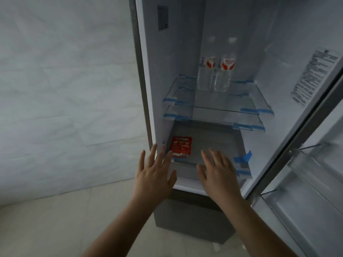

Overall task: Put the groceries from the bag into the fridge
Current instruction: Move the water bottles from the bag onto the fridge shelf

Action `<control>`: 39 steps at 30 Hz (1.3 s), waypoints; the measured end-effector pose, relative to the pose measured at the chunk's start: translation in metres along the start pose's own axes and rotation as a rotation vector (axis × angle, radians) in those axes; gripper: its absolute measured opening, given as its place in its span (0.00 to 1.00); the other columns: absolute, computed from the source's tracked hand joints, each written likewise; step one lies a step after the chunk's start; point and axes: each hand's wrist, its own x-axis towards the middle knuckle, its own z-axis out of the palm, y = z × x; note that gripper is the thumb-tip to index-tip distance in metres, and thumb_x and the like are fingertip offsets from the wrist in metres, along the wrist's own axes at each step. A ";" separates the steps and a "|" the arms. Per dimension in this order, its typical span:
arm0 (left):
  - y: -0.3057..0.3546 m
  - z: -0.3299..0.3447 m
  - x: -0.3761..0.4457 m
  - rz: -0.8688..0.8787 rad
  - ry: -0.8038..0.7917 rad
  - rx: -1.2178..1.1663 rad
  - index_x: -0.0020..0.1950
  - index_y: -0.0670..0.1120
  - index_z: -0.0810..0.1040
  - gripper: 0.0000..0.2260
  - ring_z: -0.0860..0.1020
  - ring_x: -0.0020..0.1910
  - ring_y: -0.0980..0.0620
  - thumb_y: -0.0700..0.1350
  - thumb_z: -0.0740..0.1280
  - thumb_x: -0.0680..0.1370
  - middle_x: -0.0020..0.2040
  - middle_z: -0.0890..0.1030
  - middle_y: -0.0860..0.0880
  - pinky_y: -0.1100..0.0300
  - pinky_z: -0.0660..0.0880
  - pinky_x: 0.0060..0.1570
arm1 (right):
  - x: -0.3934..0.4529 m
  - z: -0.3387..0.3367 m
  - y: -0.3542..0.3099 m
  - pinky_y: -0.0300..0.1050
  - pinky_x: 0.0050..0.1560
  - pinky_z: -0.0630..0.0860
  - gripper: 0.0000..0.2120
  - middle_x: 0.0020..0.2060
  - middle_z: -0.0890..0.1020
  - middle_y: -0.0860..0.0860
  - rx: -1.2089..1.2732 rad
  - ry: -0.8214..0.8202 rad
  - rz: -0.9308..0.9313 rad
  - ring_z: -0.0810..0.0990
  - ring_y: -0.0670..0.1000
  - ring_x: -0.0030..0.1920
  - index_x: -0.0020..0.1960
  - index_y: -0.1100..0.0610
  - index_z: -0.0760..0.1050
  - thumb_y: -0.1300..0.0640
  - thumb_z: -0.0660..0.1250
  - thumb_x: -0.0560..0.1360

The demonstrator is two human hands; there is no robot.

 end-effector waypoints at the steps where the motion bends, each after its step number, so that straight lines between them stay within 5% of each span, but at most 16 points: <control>1: -0.005 -0.001 -0.011 -0.019 0.003 0.013 0.80 0.54 0.47 0.33 0.34 0.77 0.46 0.65 0.35 0.77 0.81 0.42 0.50 0.42 0.37 0.76 | -0.004 0.002 -0.005 0.55 0.73 0.57 0.30 0.75 0.63 0.55 -0.001 -0.008 -0.031 0.59 0.58 0.75 0.76 0.51 0.58 0.39 0.45 0.78; 6: -0.040 -0.010 -0.062 -0.141 0.030 -0.009 0.80 0.54 0.52 0.31 0.37 0.78 0.47 0.65 0.38 0.79 0.81 0.47 0.51 0.43 0.37 0.76 | -0.015 0.007 -0.040 0.54 0.72 0.57 0.32 0.74 0.64 0.55 -0.023 -0.041 -0.152 0.61 0.57 0.74 0.76 0.53 0.58 0.38 0.40 0.79; 11: -0.086 -0.021 -0.112 -0.258 0.049 -0.009 0.80 0.54 0.52 0.39 0.41 0.79 0.47 0.67 0.27 0.74 0.81 0.49 0.51 0.42 0.43 0.77 | -0.024 0.014 -0.102 0.55 0.73 0.56 0.34 0.75 0.62 0.54 0.027 -0.086 -0.293 0.56 0.57 0.76 0.77 0.52 0.57 0.37 0.38 0.77; 14: -0.119 -0.025 -0.147 -0.349 0.041 -0.004 0.80 0.55 0.50 0.35 0.40 0.79 0.49 0.66 0.31 0.76 0.81 0.49 0.51 0.43 0.41 0.77 | -0.034 0.021 -0.148 0.55 0.73 0.56 0.29 0.76 0.61 0.54 0.044 -0.109 -0.379 0.56 0.57 0.76 0.77 0.52 0.57 0.40 0.44 0.80; 18: -0.168 -0.028 -0.201 -0.494 0.054 -0.036 0.80 0.57 0.49 0.32 0.40 0.79 0.52 0.66 0.38 0.77 0.81 0.49 0.53 0.46 0.39 0.77 | -0.054 0.028 -0.219 0.55 0.73 0.56 0.35 0.75 0.63 0.54 0.050 -0.117 -0.484 0.58 0.57 0.75 0.76 0.53 0.58 0.38 0.36 0.76; 21: -0.214 -0.035 -0.252 -0.627 0.058 -0.036 0.80 0.58 0.48 0.34 0.41 0.79 0.54 0.67 0.36 0.75 0.81 0.50 0.55 0.47 0.41 0.77 | -0.070 0.038 -0.274 0.51 0.75 0.49 0.37 0.77 0.57 0.53 0.048 -0.179 -0.586 0.52 0.55 0.77 0.78 0.52 0.52 0.38 0.32 0.74; 30: -0.305 -0.056 -0.379 -0.860 0.088 -0.013 0.80 0.58 0.51 0.34 0.43 0.80 0.53 0.67 0.36 0.76 0.81 0.51 0.53 0.48 0.40 0.77 | -0.123 0.050 -0.423 0.52 0.74 0.52 0.38 0.75 0.62 0.55 0.071 -0.165 -0.818 0.57 0.56 0.75 0.76 0.54 0.58 0.38 0.35 0.73; 39: -0.368 -0.066 -0.448 -1.055 0.107 0.029 0.80 0.59 0.48 0.34 0.41 0.79 0.53 0.67 0.36 0.75 0.81 0.49 0.54 0.49 0.40 0.77 | -0.140 0.056 -0.539 0.49 0.75 0.47 0.37 0.77 0.57 0.52 0.080 -0.165 -1.078 0.53 0.53 0.76 0.78 0.51 0.52 0.39 0.33 0.73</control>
